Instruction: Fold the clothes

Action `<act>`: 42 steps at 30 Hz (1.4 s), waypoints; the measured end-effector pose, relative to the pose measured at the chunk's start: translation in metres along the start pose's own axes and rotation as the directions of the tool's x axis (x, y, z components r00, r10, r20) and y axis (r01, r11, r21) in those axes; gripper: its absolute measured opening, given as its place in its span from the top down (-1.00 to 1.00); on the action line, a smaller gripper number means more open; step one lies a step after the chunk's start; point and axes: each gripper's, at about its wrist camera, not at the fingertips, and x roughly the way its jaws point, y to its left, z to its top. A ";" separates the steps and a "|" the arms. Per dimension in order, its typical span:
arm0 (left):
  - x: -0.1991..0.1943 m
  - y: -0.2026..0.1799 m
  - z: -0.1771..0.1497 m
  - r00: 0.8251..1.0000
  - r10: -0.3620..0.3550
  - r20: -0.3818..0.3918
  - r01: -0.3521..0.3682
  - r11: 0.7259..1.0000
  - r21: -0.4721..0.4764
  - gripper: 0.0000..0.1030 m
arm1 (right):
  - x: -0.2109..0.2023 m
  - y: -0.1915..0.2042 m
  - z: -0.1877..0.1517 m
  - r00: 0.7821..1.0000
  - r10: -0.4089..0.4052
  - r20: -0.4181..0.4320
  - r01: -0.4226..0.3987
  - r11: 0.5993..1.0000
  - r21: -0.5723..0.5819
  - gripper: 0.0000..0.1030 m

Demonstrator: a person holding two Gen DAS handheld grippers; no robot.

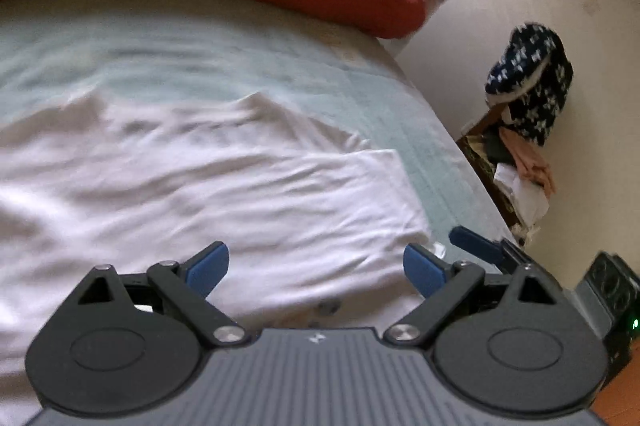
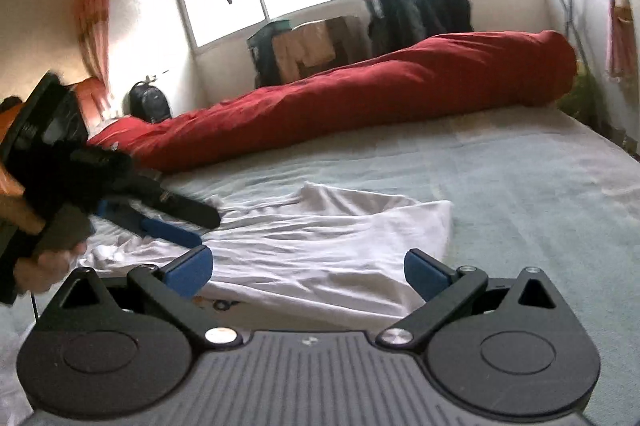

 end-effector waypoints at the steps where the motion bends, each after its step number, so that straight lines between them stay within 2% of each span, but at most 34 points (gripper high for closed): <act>1: -0.003 0.010 -0.005 1.000 -0.004 -0.005 0.004 0.999 -0.032 -0.82 | 0.009 0.004 0.001 0.999 0.022 -0.036 -0.022 1.000 -0.009 -1.00; 3: -0.010 0.023 -0.013 1.000 -0.022 -0.001 0.022 0.998 -0.056 -0.82 | 0.028 0.013 0.001 0.992 0.057 -0.112 -0.060 0.998 -0.025 -1.00; 5: -0.020 0.030 -0.022 0.999 -0.045 0.014 0.045 0.997 -0.065 -0.82 | 0.045 0.018 -0.009 0.978 0.033 -0.204 -0.047 0.997 -0.066 -1.00; 7: -0.032 0.035 -0.028 0.998 -0.061 0.014 0.062 0.996 -0.066 -0.82 | 0.051 0.022 -0.016 0.969 0.012 -0.248 -0.037 0.994 -0.098 -1.00; 11: -0.050 0.036 -0.021 0.997 -0.004 0.080 0.005 1.000 -0.016 -0.82 | 0.051 0.030 -0.012 0.962 0.013 -0.273 -0.043 0.994 -0.104 -1.00; 14: -0.049 0.042 -0.009 0.992 0.027 0.127 -0.022 0.999 -0.038 -0.83 | 0.050 0.036 -0.008 0.956 0.014 -0.292 -0.048 0.993 -0.109 -1.00; 18: -0.039 0.061 -0.013 0.989 0.109 0.102 -0.101 0.991 -0.085 -0.82 | 0.050 0.044 -0.004 0.948 0.015 -0.317 -0.054 0.992 -0.114 -1.00; 21: -0.053 0.069 -0.028 0.991 0.086 0.102 -0.077 0.993 -0.088 -0.83 | 0.050 0.050 0.000 0.942 0.016 -0.336 -0.059 0.991 -0.119 -1.00; 23: -0.062 0.071 -0.024 0.989 0.083 0.123 -0.072 0.993 -0.096 -0.83 | 0.050 0.054 0.002 0.937 0.016 -0.348 -0.062 0.991 -0.121 -1.00; 26: -0.071 0.076 -0.017 0.982 0.089 0.167 -0.071 0.991 -0.110 -0.83 | 0.049 0.060 0.018 0.947 0.055 -0.316 -0.093 0.990 -0.109 -1.00; 28: -0.070 0.079 -0.023 0.981 0.093 0.168 -0.077 0.992 -0.100 -0.83 | 0.058 0.067 0.028 0.957 0.100 -0.273 -0.132 0.986 -0.101 -1.00; 30: -0.069 0.082 -0.029 0.981 0.096 0.169 -0.082 0.993 -0.090 -0.83 | 0.077 0.073 0.027 0.948 0.144 -0.285 -0.173 0.982 -0.080 -1.00; 31: -0.068 0.083 -0.032 0.981 0.098 0.169 -0.084 0.993 -0.085 -0.83 | 0.085 0.074 0.022 0.937 0.154 -0.315 -0.182 0.982 -0.060 -1.00; 33: -0.066 0.086 -0.039 0.980 0.101 0.170 -0.090 0.993 -0.075 -0.83 | 0.086 0.076 0.006 0.929 0.136 -0.344 -0.173 0.982 -0.079 -1.00; 36: -0.071 0.087 -0.045 0.980 0.099 0.175 -0.089 0.994 -0.061 -0.84 | 0.063 0.085 -0.015 0.944 0.103 -0.313 -0.179 0.958 -0.223 -1.00; 39: -0.080 0.080 -0.037 0.977 0.097 0.189 -0.087 0.994 -0.062 -0.83 | 0.058 0.089 -0.015 0.938 0.088 -0.336 -0.182 0.948 -0.259 -1.00; 42: -0.079 0.065 -0.021 0.975 0.007 0.222 0.004 0.999 -0.048 -0.84 | 0.067 0.089 -0.004 0.926 0.084 -0.368 -0.174 0.960 -0.219 -1.00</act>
